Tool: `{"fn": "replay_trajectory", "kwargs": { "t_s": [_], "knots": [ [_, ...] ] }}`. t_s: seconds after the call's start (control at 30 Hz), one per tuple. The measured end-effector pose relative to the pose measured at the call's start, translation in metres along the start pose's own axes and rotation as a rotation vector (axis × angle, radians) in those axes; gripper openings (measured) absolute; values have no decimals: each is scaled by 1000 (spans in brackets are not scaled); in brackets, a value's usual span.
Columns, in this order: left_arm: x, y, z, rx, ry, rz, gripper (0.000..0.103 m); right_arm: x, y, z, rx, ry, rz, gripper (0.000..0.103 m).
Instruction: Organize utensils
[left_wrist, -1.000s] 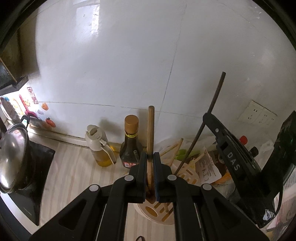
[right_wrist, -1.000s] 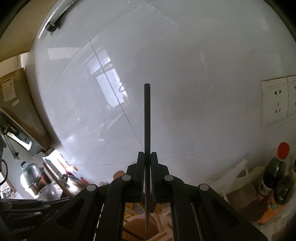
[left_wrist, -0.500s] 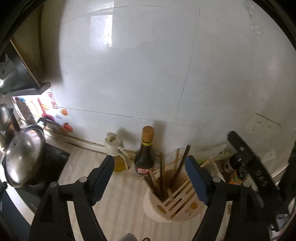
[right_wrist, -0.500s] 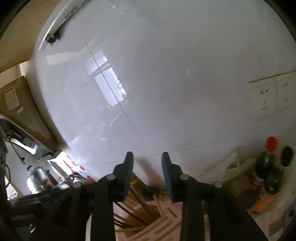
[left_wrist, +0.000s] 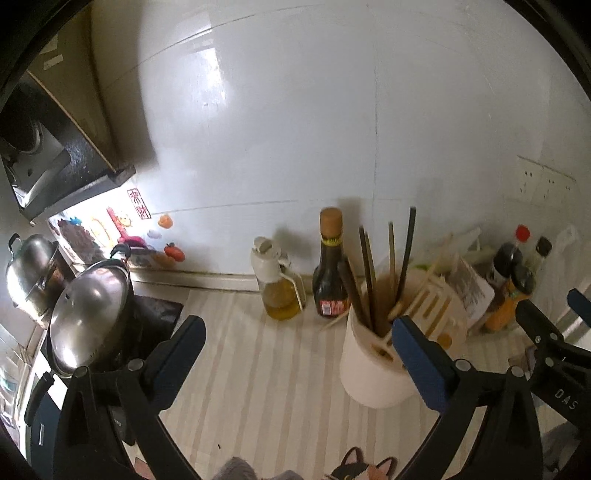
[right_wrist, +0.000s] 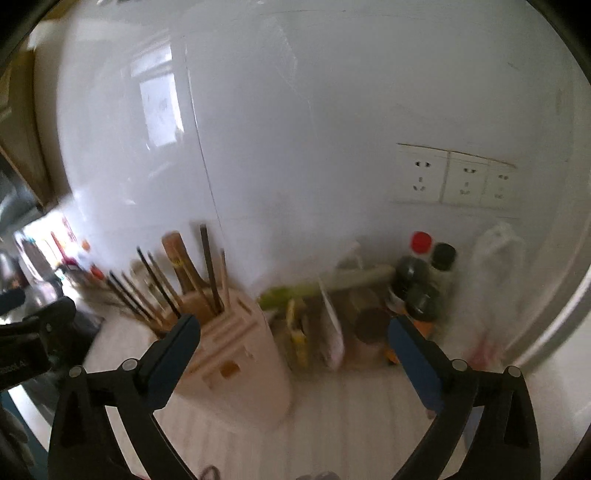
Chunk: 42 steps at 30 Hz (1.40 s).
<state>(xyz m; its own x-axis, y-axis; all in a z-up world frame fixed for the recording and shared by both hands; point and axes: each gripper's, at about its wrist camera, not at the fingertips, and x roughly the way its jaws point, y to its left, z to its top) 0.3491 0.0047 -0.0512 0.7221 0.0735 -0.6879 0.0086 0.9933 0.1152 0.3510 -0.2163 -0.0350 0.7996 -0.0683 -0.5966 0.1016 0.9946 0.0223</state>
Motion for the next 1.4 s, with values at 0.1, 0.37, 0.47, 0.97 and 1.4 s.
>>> {"fn": "replay_trajectory", "kwargs": {
  "t_s": [0.1, 0.37, 0.47, 0.97, 1.4],
  "knots": [
    [-6, 0, -10, 13, -2, -13, 103, -13, 5, -9, -14, 8, -39, 103],
    [-44, 7, -35, 19, -18, -53, 103, -61, 14, -25, -2, -26, -102, 103],
    [-61, 10, -43, 9, -31, -58, 103, -87, 17, -32, -8, -49, -117, 103],
    [-204, 16, -97, -29, -137, -64, 103, -247, 15, -67, -11, -139, -119, 103],
    [-254, 46, -113, -47, -119, -83, 103, -325, 26, -85, -6, -147, -124, 103]
  ]
}}
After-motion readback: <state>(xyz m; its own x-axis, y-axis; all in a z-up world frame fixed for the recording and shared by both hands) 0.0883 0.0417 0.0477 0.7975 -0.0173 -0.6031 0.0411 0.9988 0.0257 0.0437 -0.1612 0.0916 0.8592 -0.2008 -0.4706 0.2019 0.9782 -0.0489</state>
